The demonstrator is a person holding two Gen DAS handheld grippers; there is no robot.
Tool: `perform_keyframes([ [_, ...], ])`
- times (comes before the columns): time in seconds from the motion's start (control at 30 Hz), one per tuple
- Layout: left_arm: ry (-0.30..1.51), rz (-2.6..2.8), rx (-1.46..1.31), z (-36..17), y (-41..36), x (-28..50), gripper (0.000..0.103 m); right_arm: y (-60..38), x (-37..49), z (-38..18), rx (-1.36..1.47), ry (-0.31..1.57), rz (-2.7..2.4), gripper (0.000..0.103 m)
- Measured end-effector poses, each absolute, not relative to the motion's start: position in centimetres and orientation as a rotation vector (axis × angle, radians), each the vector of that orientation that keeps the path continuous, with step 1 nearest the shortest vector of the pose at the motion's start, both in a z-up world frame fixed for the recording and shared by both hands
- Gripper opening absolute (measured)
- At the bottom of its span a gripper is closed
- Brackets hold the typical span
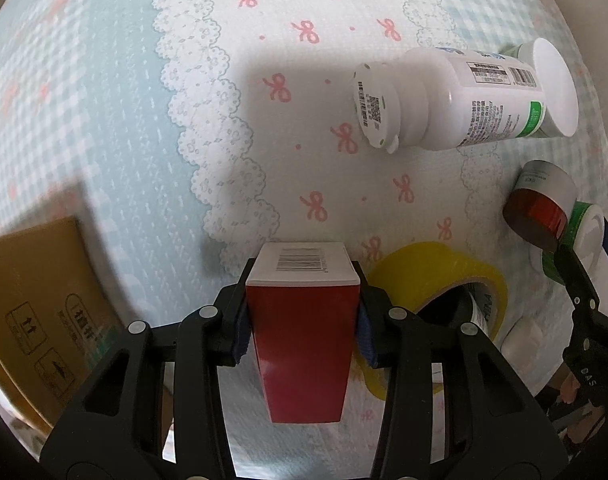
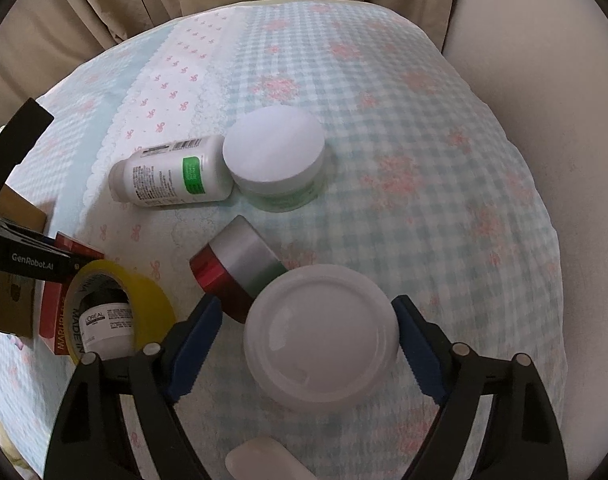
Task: Organize rigid objects
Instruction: 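Carry the red box and white jar into the cardboard box with both tools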
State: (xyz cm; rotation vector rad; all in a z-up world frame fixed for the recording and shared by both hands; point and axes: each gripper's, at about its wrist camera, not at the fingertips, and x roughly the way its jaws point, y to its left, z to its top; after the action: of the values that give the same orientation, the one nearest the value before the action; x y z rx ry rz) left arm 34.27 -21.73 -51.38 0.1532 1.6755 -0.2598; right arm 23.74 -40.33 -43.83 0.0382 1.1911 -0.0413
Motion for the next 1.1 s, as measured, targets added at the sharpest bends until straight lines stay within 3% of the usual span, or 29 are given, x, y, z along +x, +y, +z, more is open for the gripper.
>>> perform_keyframes([
  [0.17,1.668,-0.258,0.142,-51.9,-20.4,33.7,0.038,-40.6,23.2,-44.2,0.003,1.196,-0.036,0.068],
  [0.6,1.591,-0.259,0.097,-47.1,-18.0,31.2,0.038,-40.8,22.5,-42.6,0.020,1.182,-0.040,0.067],
  [0.8,1.511,-0.274,0.034,-40.6,-15.9,28.6,0.038,-40.5,22.0,-37.9,0.033,1.111,-0.051,0.067],
  [1.1,1.341,-0.279,-0.060,-27.8,-13.5,26.6,0.038,-37.4,21.4,-26.6,-0.012,1.002,-0.001,0.067],
])
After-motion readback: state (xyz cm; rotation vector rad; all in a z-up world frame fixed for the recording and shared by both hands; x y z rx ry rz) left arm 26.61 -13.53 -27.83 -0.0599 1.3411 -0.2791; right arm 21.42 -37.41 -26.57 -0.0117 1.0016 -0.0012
